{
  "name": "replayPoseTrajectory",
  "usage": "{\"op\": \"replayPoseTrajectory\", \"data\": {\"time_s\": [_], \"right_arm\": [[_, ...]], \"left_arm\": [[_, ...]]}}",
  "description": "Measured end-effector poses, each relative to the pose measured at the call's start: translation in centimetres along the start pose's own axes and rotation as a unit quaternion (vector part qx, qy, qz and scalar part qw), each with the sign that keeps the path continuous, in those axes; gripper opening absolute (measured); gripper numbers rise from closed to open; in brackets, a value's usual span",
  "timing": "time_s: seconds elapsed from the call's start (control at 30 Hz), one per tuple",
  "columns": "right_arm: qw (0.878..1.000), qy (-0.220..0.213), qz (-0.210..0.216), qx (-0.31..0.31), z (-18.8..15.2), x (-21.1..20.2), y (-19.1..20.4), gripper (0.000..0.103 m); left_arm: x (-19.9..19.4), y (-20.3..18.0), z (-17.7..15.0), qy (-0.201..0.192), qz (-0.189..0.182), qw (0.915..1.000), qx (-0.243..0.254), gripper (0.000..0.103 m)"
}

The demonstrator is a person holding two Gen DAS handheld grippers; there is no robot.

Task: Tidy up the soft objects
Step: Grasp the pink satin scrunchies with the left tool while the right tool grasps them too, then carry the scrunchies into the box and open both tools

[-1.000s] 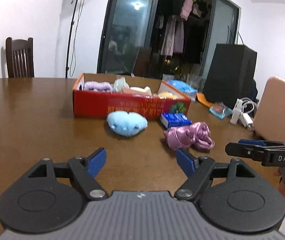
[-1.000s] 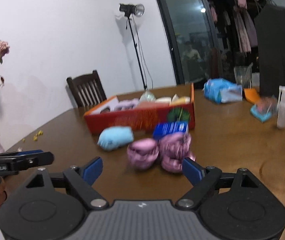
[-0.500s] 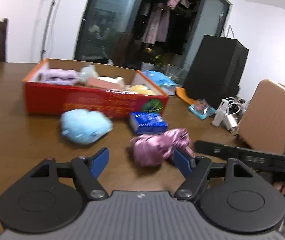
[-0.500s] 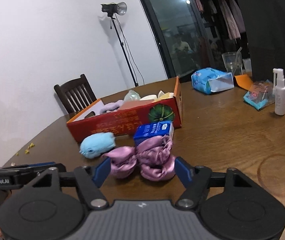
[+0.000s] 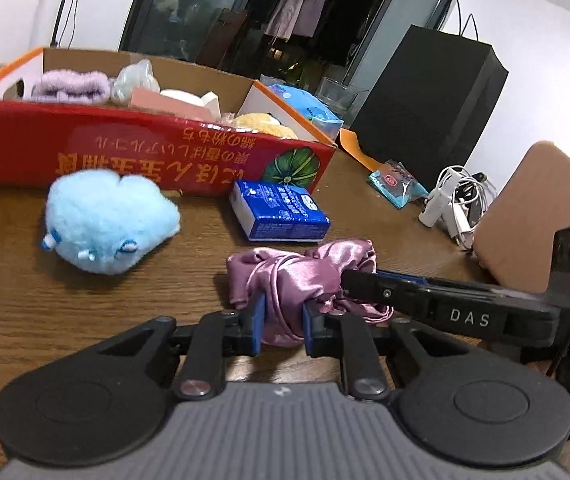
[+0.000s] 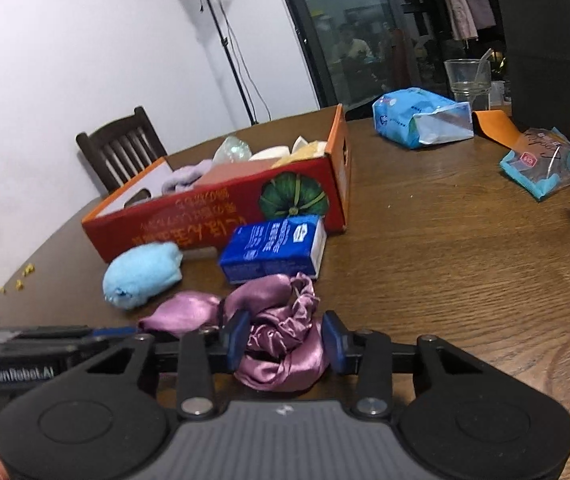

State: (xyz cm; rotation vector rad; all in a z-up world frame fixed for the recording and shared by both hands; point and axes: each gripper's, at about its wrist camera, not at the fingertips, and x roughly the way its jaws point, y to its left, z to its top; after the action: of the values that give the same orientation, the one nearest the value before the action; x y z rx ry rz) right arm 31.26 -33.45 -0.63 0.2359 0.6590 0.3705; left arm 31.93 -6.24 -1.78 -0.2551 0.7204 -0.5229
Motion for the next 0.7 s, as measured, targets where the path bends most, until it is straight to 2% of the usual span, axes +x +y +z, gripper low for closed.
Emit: {"op": "replayPoseTrajectory", "data": {"time_s": [0.07, 0.1, 0.23, 0.53, 0.7], "right_arm": [[1.0, 0.0, 0.005, 0.001, -0.1, 0.0, -0.1, 0.034], [1.0, 0.001, 0.013, 0.005, -0.2, 0.0, -0.2, 0.025], [1.0, -0.005, 0.026, 0.013, -0.4, -0.3, 0.0, 0.016], [0.998, -0.041, 0.048, -0.018, -1.7, -5.6, 4.1, 0.016], [0.995, -0.061, 0.065, -0.04, -1.0, -7.1, 6.9, 0.016]], "left_arm": [[0.1, 0.4, 0.0, 0.0, -0.008, 0.9999, -0.01, 0.018], [0.1, 0.4, 0.0, 0.0, -0.009, 0.9999, -0.013, 0.017], [-1.3, -0.6, -0.1, -0.012, 0.001, 0.9999, 0.001, 0.01], [-9.0, -1.9, -2.5, -0.069, -0.006, 0.9976, 0.005, 0.01], [-12.0, -1.2, -1.7, -0.106, -0.006, 0.9943, 0.001, 0.01]]}}
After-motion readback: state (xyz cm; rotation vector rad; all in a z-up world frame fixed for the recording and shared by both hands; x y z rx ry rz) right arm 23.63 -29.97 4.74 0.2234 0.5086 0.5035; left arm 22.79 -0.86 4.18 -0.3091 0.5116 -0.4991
